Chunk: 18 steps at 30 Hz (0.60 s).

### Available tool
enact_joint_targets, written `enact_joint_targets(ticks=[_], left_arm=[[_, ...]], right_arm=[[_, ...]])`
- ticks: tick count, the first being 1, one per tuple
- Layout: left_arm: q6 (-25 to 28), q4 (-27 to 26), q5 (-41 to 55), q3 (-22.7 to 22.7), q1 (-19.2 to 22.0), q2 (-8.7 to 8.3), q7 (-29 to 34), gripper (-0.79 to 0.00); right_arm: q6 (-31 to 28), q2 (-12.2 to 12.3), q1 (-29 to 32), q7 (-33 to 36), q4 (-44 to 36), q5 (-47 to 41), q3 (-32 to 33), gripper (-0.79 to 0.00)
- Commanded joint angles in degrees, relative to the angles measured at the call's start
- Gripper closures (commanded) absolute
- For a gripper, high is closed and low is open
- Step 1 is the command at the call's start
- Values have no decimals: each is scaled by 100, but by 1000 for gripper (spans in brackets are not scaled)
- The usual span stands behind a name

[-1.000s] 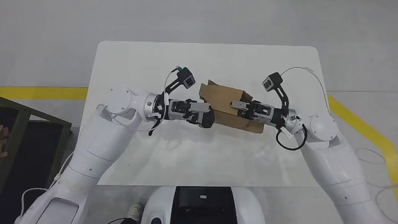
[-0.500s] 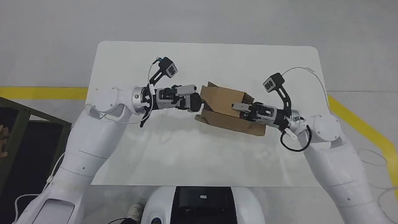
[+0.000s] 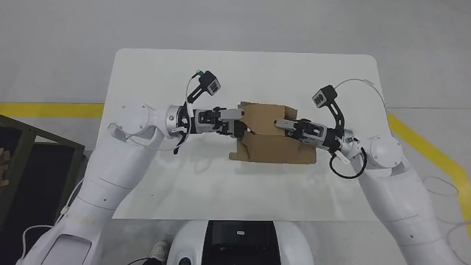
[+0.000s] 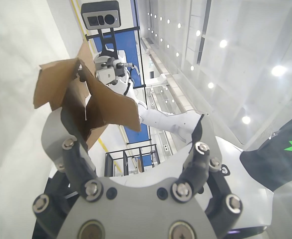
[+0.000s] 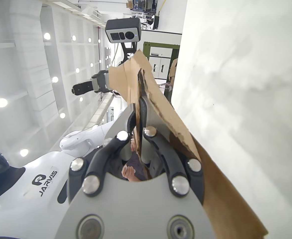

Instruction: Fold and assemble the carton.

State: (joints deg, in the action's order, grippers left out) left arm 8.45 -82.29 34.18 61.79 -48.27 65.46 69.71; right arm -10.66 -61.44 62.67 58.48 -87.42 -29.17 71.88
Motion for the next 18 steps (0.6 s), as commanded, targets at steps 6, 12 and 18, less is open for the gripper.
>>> enact_joint_targets(ticks=[6,12,18], left_arm=[[34,69,-155,97,-3,-25,-55,-785],[40,68,-183,121,-7,-30,-71,-785],[40,9,-98,40,11,-7,-49,-785]], right_arm=[[-4,-2,18,150,-35,-100,-25,0],[7,1,38,223,-91,-144,-15,0],[-11,-4,37,121,-112,-96,-24,0]])
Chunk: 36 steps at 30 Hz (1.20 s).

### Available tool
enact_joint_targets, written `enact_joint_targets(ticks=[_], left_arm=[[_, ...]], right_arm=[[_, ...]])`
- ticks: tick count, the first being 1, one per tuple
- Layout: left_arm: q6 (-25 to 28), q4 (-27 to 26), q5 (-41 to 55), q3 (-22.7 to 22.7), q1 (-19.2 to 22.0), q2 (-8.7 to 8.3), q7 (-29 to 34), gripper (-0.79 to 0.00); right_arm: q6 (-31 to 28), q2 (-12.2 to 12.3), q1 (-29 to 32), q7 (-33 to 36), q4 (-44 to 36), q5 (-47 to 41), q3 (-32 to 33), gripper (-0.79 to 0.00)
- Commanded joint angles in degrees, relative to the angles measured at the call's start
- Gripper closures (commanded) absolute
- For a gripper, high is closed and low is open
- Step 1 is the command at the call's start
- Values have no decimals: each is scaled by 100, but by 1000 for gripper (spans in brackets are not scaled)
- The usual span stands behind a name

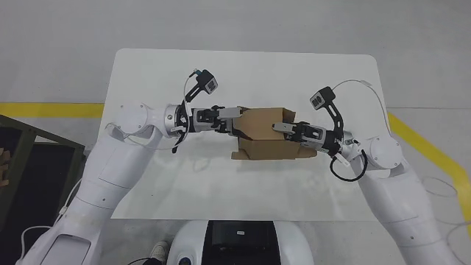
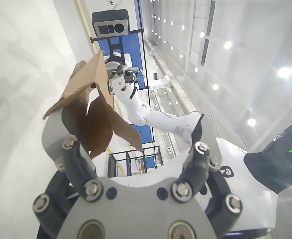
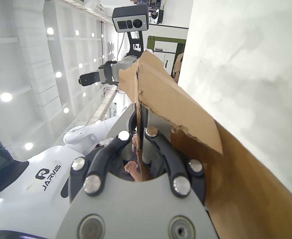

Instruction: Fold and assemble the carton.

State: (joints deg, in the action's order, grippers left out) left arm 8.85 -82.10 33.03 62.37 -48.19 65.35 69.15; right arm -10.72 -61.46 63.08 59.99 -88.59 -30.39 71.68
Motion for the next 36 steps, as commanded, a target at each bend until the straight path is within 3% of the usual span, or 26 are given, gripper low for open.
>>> enact_joint_targets(ticks=[1,14,36], left_arm=[[1,-20,33,-30,10,9,10,-785],[-85,-81,93,-118,-1,27,126,-785],[-111,-69,217,-208,-28,58,107,-785]], right_arm=[[-6,-2,-8,-72,19,58,-3,0],[-76,-9,-12,-561,100,313,65,0],[-87,-24,28,-737,42,315,71,0]])
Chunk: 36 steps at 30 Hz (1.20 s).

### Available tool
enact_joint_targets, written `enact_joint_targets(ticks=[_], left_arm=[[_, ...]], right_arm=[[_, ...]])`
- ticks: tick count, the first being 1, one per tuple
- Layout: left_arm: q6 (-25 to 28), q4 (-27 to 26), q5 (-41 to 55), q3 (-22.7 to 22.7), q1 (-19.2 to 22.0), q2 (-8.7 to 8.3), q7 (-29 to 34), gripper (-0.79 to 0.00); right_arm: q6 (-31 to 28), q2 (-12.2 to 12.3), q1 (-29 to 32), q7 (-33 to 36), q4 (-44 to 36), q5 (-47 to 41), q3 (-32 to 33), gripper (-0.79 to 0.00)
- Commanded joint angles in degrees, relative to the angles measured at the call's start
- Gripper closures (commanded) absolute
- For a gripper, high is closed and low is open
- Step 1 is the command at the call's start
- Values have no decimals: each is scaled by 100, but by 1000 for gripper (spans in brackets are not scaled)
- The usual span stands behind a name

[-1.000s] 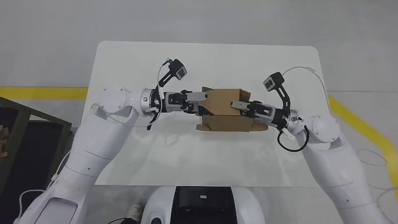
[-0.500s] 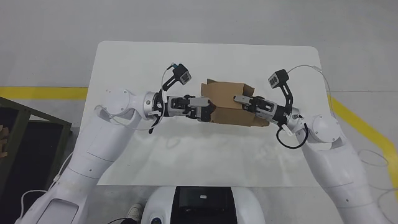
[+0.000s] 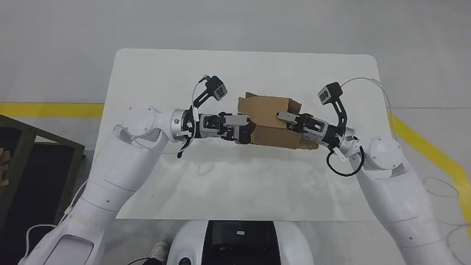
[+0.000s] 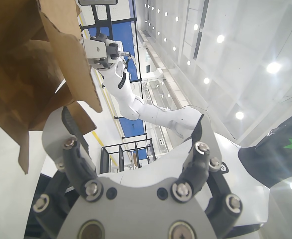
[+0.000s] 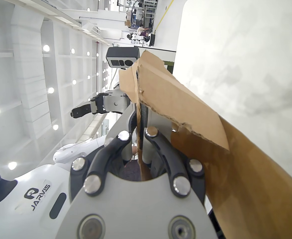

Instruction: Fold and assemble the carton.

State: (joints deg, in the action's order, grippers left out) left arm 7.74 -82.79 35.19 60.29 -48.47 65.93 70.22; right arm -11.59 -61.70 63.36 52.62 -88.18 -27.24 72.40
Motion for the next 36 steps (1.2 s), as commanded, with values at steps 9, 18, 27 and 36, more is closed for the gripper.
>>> enact_joint_targets(ticks=[9,18,27,36], left_arm=[[-123,-278,-68,8,-215,-4,-366,-785],[-282,-503,-34,-23,-387,-3,-455,-785],[-375,-568,26,-160,-417,30,-433,-785],[-410,-434,144,-346,-366,90,-394,-785]], right_arm=[[67,-2,95,-171,-125,82,-8,0],[105,3,158,-254,-203,151,51,0],[109,-1,200,-327,-261,179,81,0],[124,1,268,-336,-357,150,126,0]])
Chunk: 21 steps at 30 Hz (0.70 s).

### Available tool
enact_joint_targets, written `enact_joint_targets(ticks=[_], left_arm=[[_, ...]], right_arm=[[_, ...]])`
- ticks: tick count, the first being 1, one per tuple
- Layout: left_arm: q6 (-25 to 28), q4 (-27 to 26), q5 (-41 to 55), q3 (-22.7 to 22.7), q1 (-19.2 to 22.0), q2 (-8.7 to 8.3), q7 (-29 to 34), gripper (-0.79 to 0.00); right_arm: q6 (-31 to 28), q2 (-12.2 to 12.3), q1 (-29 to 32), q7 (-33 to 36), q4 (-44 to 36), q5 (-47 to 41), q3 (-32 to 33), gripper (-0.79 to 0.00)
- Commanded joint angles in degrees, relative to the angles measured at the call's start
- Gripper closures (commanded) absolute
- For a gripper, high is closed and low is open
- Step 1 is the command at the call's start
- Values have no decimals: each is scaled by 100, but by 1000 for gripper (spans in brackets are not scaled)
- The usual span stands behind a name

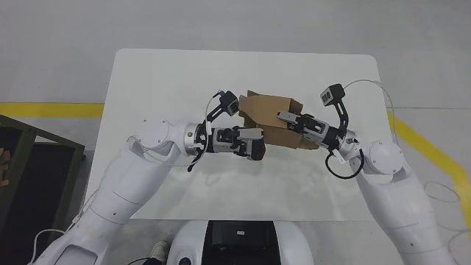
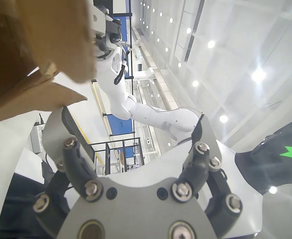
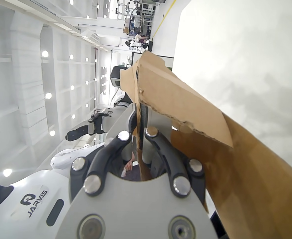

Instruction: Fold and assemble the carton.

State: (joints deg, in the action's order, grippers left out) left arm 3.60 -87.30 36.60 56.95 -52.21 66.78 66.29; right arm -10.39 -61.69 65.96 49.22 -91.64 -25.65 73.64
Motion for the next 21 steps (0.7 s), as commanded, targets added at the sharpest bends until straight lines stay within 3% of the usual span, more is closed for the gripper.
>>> enact_joint_targets(ticks=[1,21], left_arm=[[11,39,13,-25,17,11,-2,-785],[49,209,-111,24,21,34,-60,-785]], right_arm=[[8,0,18,4,-26,-14,6,0],[76,-19,182,-29,-257,-3,-73,0]])
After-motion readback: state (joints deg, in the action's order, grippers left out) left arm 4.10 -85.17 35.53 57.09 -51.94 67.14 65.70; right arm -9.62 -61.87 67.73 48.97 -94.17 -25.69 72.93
